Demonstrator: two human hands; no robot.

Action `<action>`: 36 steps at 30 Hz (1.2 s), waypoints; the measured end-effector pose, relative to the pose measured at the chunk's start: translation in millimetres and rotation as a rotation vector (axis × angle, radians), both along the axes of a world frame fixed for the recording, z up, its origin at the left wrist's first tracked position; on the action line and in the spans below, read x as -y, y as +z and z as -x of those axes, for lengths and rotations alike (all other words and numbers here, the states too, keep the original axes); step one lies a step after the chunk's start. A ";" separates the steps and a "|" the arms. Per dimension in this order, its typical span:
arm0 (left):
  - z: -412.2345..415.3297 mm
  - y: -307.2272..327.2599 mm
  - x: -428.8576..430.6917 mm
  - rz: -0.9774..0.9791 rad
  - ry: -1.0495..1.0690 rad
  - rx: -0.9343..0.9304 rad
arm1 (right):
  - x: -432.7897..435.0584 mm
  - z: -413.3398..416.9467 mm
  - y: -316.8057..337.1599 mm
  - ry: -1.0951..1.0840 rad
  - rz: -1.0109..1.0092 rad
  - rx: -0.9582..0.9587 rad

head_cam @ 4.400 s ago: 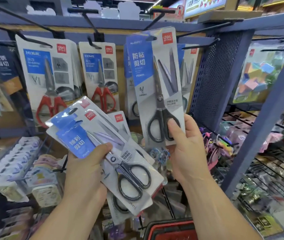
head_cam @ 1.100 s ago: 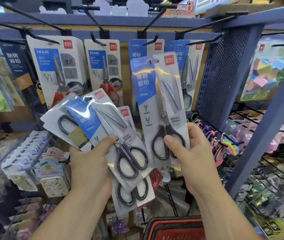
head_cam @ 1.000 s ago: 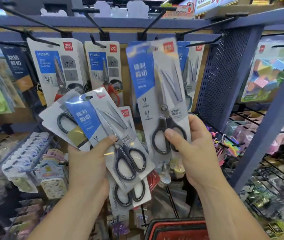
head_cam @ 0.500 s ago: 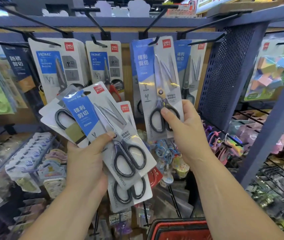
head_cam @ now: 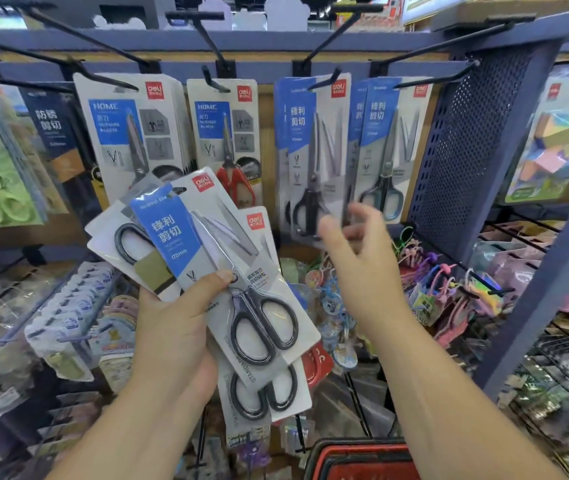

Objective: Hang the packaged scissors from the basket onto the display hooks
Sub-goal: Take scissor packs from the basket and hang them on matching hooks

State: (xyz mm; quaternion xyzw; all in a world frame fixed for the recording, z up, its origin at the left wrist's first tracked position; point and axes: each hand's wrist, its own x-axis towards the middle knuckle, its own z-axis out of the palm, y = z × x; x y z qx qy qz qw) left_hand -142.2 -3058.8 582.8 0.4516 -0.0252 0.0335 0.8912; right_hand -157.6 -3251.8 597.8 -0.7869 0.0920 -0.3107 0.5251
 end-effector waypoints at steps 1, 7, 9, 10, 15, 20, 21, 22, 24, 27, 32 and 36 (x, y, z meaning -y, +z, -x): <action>-0.5 -0.4 0.0 0.002 -0.009 -0.016 | -8.4 13.5 -4.4 0.098 -0.003 0.017; 3.8 2.6 15.1 0.056 -0.034 -0.072 | -33.4 52.1 -25.5 0.273 0.212 -0.057; 11.0 5.2 21.7 0.076 -0.060 -0.069 | -30.2 54.4 -27.7 0.219 0.195 -0.018; 15.4 7.3 25.2 0.080 -0.090 -0.076 | -28.0 55.7 -28.9 0.197 0.179 -0.005; 24.2 6.2 30.1 0.084 -0.132 -0.105 | -19.9 62.1 -37.1 0.173 0.009 -0.012; 32.3 9.0 34.3 0.077 -0.158 -0.114 | -17.6 68.3 -37.5 0.189 -0.161 0.056; 33.2 9.8 34.4 0.083 -0.173 -0.117 | -18.1 68.6 -37.5 0.186 -0.193 0.077; 33.7 9.9 34.3 0.082 -0.190 -0.112 | -18.6 67.9 -38.3 0.175 -0.222 0.100; 34.0 7.5 32.4 0.056 -0.213 -0.103 | -19.1 66.5 -39.4 0.146 -0.275 0.141; 33.9 0.7 31.3 0.006 -0.199 -0.077 | -19.5 64.7 -40.4 0.137 -0.332 0.185; 33.5 -1.9 34.1 -0.047 -0.045 -0.032 | -23.3 61.1 -44.8 0.139 -0.344 0.172; 26.9 -5.3 28.8 -0.042 0.005 -0.013 | -21.1 58.6 -50.0 0.112 -0.376 0.156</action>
